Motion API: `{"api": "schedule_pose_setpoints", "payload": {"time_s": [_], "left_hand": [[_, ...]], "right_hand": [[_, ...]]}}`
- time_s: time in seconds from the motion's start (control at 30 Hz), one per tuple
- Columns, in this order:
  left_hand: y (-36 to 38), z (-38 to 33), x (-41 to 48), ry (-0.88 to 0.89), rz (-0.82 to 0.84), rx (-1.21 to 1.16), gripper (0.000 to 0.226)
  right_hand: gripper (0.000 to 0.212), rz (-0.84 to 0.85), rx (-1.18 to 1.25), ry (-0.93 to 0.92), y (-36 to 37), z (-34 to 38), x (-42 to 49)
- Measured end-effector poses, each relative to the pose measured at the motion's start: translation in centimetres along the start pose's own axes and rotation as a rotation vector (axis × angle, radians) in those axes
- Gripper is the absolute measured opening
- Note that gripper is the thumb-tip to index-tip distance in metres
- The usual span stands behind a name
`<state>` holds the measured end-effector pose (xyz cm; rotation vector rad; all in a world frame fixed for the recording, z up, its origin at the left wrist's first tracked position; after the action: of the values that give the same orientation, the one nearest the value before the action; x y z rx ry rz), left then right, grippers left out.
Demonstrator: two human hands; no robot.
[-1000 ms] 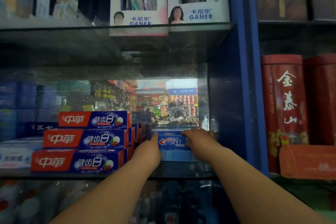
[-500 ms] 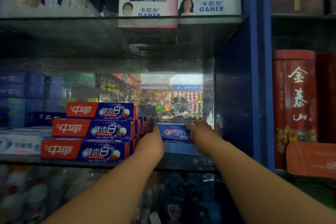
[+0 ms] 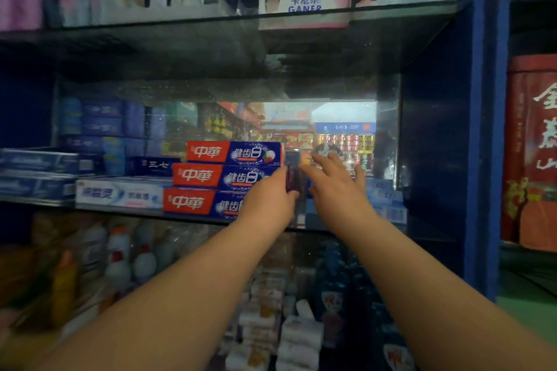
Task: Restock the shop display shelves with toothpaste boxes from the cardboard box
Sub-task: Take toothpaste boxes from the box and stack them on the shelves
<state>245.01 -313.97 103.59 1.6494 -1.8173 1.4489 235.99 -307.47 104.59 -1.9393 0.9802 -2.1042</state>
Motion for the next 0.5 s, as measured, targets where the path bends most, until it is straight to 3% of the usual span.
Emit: {"api": "schedule_pose_setpoints", "payload": {"time_s": [0.23, 0.37, 0.5], "left_hand": [[-9.1, 8.7, -2.9, -0.046, -0.073, -0.039, 0.055], [-13.4, 16.4, -6.4, -0.108, -0.06, 0.085, 0.05], [-15.7, 26.4, -10.7, -0.246, 0.007, 0.207, 0.054]], "right_hand": [[0.053, -0.067, 0.121, -0.047, -0.2, 10.9, -1.9], [0.05, -0.116, 0.232, -0.146, 1.5, 19.8, -3.9], [0.05, 0.047, 0.306, -0.207, 7.2, 28.0, -7.7]]}}
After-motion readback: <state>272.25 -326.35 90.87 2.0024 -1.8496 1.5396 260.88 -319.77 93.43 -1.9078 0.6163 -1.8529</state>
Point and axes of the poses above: each hand's wrist, its own x-axis towards the middle knuckle, its own y-axis out of the palm, z = x × y, the point moved 9 cm from there along x, towards the middle knuckle, and after that the axes turned 12 degrees about -z, right-handed, at the moved point
